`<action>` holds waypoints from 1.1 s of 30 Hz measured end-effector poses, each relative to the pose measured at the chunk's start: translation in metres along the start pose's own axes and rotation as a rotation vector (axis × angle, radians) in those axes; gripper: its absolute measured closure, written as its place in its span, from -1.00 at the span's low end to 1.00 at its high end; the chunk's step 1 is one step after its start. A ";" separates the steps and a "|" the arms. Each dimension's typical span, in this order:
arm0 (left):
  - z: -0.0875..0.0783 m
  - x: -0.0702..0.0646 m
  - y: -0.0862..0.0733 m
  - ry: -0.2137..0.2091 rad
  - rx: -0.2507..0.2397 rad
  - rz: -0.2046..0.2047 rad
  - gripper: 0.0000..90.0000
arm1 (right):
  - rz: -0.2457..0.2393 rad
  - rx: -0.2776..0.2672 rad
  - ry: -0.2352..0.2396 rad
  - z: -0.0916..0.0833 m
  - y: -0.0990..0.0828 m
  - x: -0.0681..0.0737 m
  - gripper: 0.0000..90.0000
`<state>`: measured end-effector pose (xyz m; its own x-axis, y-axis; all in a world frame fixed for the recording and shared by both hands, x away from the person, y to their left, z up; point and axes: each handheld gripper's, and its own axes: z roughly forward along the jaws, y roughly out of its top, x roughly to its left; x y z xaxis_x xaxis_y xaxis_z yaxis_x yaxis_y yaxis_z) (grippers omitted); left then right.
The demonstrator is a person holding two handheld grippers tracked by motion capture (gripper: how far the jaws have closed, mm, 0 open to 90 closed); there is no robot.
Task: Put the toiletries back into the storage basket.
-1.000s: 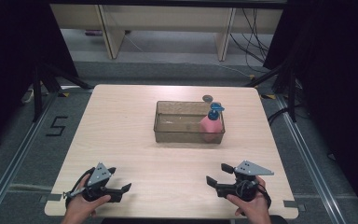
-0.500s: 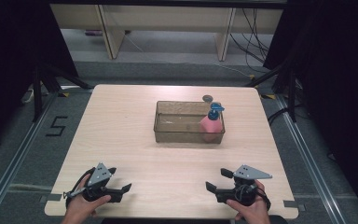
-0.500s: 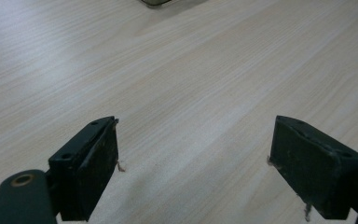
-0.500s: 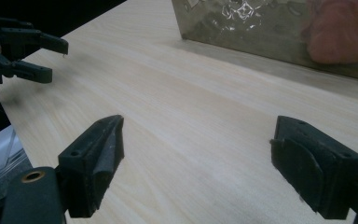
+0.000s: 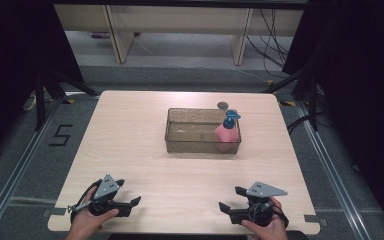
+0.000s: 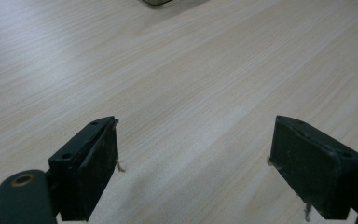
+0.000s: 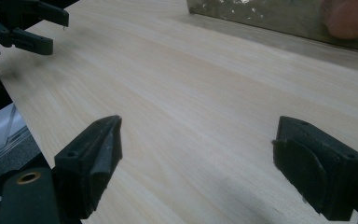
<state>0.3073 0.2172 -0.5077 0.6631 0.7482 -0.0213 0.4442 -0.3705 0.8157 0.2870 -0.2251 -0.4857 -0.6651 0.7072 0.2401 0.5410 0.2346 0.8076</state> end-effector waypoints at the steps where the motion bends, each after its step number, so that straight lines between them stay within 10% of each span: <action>1: 0.000 0.000 0.000 0.000 0.001 0.003 -0.67 | 0.008 0.003 -0.001 0.000 -0.001 0.001 -0.64; 6: 0.001 0.001 0.000 -0.007 0.010 0.022 -0.67 | -0.052 0.012 -0.021 0.000 -0.002 0.001 -0.64; 33: 0.003 -0.001 0.000 -0.012 -0.017 -0.007 -0.67 | -0.055 0.053 -0.003 0.003 -0.005 0.007 -0.64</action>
<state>0.3081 0.2149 -0.5098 0.6675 0.7438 -0.0336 0.4385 -0.3562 0.8251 0.2815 -0.2193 -0.4897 -0.6931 0.6940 0.1948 0.5304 0.3079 0.7898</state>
